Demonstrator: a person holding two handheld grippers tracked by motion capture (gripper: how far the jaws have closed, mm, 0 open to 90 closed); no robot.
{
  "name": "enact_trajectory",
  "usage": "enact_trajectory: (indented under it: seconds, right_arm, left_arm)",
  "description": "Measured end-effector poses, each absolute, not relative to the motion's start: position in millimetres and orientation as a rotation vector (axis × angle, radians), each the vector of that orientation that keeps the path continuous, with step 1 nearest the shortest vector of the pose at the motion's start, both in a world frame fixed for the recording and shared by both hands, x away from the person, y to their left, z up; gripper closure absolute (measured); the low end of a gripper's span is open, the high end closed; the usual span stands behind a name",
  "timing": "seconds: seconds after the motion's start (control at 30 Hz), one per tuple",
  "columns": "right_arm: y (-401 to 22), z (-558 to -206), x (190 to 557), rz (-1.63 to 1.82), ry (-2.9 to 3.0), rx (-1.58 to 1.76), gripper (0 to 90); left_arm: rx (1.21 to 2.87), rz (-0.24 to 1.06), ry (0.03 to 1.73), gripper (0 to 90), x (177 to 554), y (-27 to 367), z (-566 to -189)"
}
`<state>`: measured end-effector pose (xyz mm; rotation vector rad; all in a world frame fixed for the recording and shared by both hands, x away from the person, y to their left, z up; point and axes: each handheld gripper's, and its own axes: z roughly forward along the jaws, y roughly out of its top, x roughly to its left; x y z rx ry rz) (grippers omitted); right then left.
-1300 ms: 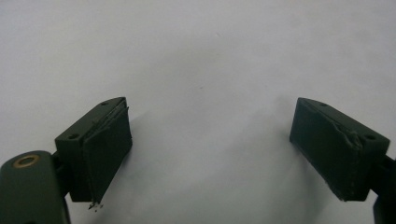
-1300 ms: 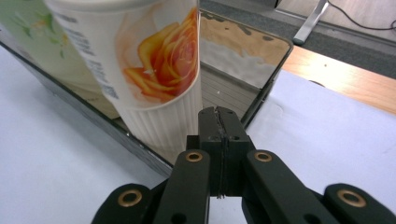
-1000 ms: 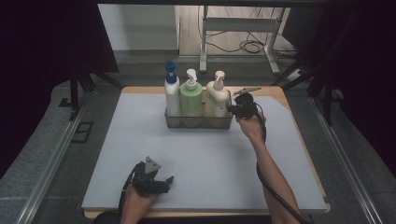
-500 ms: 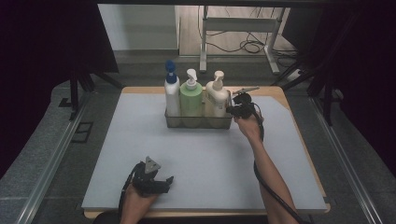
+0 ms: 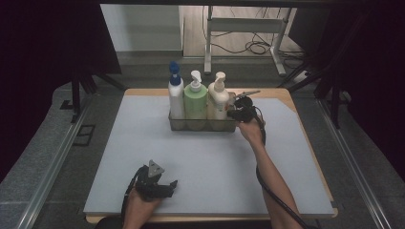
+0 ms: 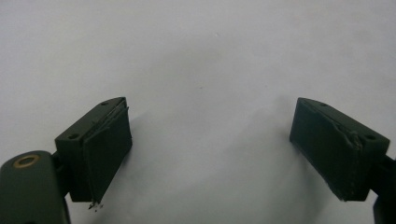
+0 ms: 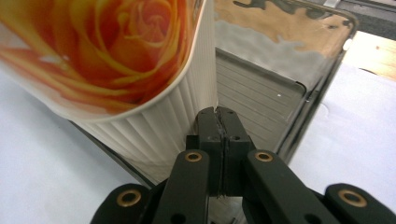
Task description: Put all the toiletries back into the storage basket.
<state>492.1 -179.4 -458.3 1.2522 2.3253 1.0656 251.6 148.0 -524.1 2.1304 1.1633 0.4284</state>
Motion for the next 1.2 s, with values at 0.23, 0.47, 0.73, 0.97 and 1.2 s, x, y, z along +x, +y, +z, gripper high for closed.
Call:
enact_trajectory:
  seconds: [0.23, 0.47, 0.73, 0.97, 1.2]
  right_arm:
    - [-169.7, -459.5, 491.2, 1.077, 2.347, 1.225, 88.9]
    - [-163.8, -460.5, 490.3, 1.079, 2.359, 1.220, 89.1]
    - [-162.6, -459.3, 487.7, 1.077, 2.364, 1.211, 89.7]
    - [-162.0, -458.3, 484.6, 1.083, 2.375, 1.194, 89.7]
    - [-162.1, -458.3, 483.7, 1.090, 2.379, 1.191, 89.6]
  left_arm:
    - [2.128, 0.428, 1.164, 12.2, 251.6, 147.9, -524.2]
    - [2.127, 0.427, 1.165, 12.3, 251.6, 147.8, -524.3]
    - [2.128, 0.427, 1.164, 12.2, 251.7, 147.9, -524.3]
    - [2.128, 0.427, 1.164, 12.3, 251.7, 147.9, -524.2]
    - [2.128, 0.428, 1.164, 12.2, 251.7, 147.8, -524.2]
